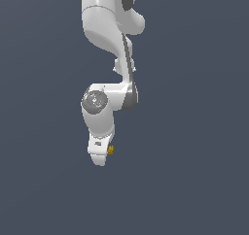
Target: Pick up the object and move it to a goal position.
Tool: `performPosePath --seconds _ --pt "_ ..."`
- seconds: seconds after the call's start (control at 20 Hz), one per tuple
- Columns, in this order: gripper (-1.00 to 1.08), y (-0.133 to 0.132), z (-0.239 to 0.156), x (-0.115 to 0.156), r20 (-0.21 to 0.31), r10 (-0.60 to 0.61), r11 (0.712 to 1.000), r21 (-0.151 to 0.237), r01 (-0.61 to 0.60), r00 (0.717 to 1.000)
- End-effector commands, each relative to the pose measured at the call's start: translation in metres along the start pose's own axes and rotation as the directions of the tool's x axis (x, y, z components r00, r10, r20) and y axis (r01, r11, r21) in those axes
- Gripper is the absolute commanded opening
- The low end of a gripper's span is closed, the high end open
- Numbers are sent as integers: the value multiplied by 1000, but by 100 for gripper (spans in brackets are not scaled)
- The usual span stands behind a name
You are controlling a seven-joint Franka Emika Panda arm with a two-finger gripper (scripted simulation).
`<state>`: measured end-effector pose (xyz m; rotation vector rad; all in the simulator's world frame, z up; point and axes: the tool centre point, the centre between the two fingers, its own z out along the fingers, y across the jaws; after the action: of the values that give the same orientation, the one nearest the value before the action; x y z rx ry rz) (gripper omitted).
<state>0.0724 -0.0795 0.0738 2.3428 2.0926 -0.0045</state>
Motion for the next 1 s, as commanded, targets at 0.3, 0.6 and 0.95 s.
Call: performPosePath --seconds 0.3,0.6,0.95 --pt "100 1 2 -2 -2 -25 1000 -1 25 1000" --pt "100 1 20 -1 -2 -27 1000 -1 27 1000" --pt "100 1 51 -2 -2 -29 1000 -2 29 1000"
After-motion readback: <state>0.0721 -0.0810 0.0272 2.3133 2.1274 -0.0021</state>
